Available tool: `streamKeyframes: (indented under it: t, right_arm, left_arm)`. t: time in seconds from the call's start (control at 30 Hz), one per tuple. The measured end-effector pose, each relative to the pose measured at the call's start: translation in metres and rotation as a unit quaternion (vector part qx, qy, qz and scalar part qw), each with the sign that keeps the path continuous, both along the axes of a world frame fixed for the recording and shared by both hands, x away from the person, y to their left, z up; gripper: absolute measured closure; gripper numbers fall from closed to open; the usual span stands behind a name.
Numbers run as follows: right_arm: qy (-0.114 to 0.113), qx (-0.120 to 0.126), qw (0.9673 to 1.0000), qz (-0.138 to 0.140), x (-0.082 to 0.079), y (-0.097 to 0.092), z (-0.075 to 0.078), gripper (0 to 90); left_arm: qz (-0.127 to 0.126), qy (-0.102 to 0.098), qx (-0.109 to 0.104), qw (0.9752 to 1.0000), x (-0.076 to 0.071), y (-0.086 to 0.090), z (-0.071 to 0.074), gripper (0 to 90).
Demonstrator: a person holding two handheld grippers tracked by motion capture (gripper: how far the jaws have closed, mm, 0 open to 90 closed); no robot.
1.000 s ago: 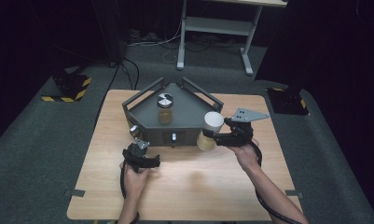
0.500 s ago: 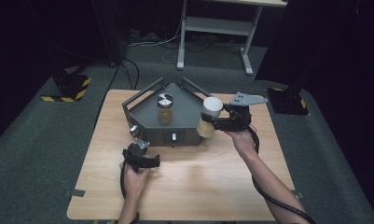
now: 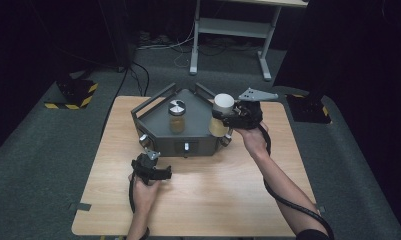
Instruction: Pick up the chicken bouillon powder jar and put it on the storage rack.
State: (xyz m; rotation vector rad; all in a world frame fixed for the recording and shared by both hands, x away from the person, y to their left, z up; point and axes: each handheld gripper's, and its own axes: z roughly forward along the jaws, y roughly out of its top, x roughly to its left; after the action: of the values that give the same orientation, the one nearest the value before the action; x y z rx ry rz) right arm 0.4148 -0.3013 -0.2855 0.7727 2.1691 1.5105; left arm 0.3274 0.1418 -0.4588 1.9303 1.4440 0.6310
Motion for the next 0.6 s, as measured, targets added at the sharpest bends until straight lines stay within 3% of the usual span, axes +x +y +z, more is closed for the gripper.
streamKeyframes:
  t: [0.3, 0.6]
  right_arm:
    - [0.009, -0.009, 0.9996, -0.023, 0.018, 0.021, -0.006, 34.5]
    - [0.015, -0.02, 0.9988, -0.042, 0.026, 0.038, -0.013, 34.4]
  left_arm:
    - [0.0, 0.0, 0.001, 1.0, 0.0, 0.0, 0.0, 1.8]
    - [0.0, 0.0, 0.0, 1.0, 0.0, 0.0, 0.0, 2.0]
